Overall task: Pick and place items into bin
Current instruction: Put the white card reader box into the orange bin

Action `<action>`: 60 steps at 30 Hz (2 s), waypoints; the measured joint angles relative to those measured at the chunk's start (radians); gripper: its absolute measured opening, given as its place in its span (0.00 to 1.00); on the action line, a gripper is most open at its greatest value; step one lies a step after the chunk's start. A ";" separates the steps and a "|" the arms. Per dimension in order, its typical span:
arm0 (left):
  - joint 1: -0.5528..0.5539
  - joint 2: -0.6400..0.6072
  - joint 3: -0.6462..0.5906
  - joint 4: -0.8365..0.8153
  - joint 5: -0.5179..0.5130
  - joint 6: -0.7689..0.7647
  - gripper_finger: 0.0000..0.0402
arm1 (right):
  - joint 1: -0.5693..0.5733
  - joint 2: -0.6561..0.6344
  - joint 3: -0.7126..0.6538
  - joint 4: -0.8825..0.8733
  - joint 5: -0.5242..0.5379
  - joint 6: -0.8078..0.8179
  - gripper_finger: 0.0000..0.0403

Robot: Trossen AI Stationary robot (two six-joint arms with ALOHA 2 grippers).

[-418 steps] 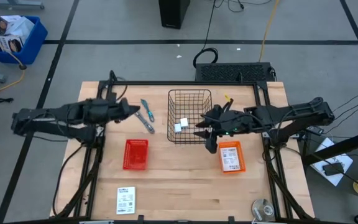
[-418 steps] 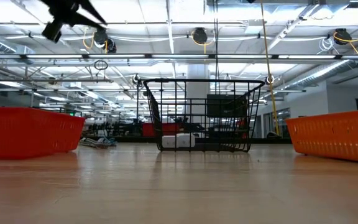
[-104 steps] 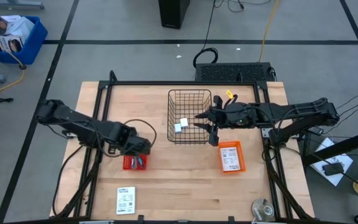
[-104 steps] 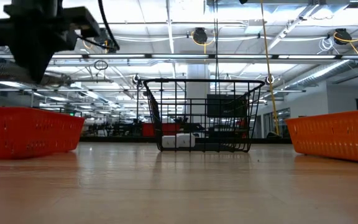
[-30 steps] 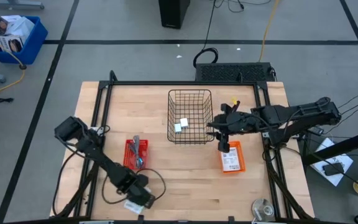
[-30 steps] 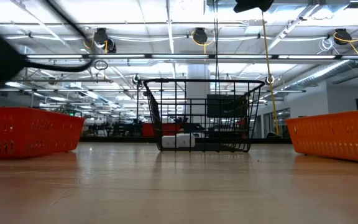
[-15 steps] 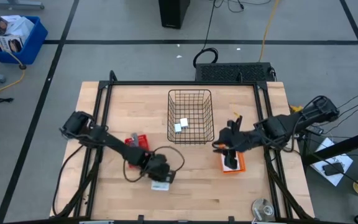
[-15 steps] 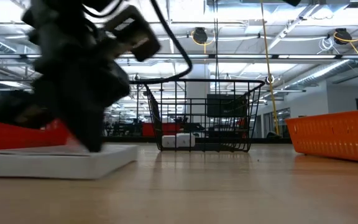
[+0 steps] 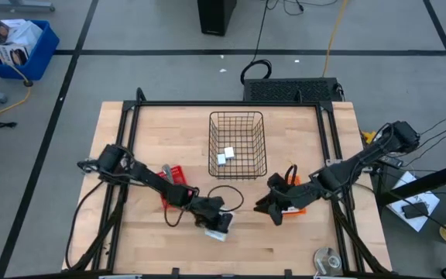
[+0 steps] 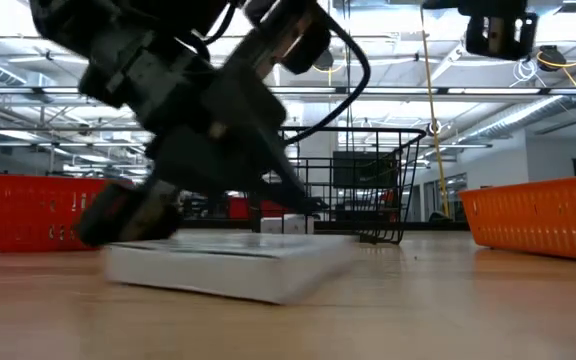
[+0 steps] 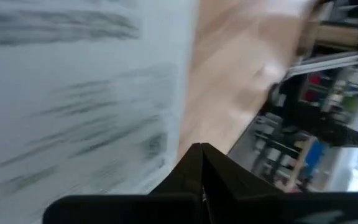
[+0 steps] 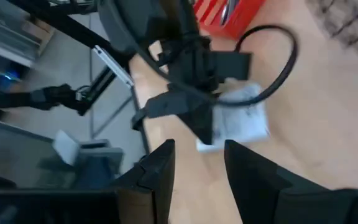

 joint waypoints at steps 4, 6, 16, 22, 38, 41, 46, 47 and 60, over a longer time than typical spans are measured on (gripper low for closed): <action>0.000 0.015 0.002 0.175 -0.049 -0.019 0.03 | 0.029 0.036 -0.012 0.016 0.002 0.057 0.30; -0.003 0.000 0.005 0.246 -0.051 -0.016 0.02 | 0.044 0.058 -0.011 0.028 0.002 0.093 0.28; -0.067 -0.246 0.007 -0.002 -0.057 0.113 0.02 | 0.111 0.255 -0.011 0.175 -0.048 0.215 0.21; -0.094 -0.301 0.005 -0.412 -0.106 0.161 0.01 | 0.110 0.365 -0.011 0.224 -0.068 0.273 0.24; -0.082 -0.151 0.005 -0.477 -0.131 0.194 0.01 | 0.083 0.489 -0.011 0.311 -0.075 0.434 0.19; -0.081 -0.116 0.005 -0.447 -0.131 0.190 0.01 | 0.072 0.486 -0.010 0.297 -0.072 0.432 0.17; -0.089 -0.118 0.007 -0.400 -0.168 0.172 0.01 | 0.068 0.486 -0.011 0.244 -0.073 0.457 0.15; -0.089 -0.118 0.007 -0.401 -0.169 0.169 0.01 | 0.068 0.486 -0.011 0.224 -0.073 0.461 0.15; -0.075 -0.108 0.006 -0.311 -0.150 0.152 0.01 | 0.029 0.504 0.027 0.184 -0.076 0.408 0.00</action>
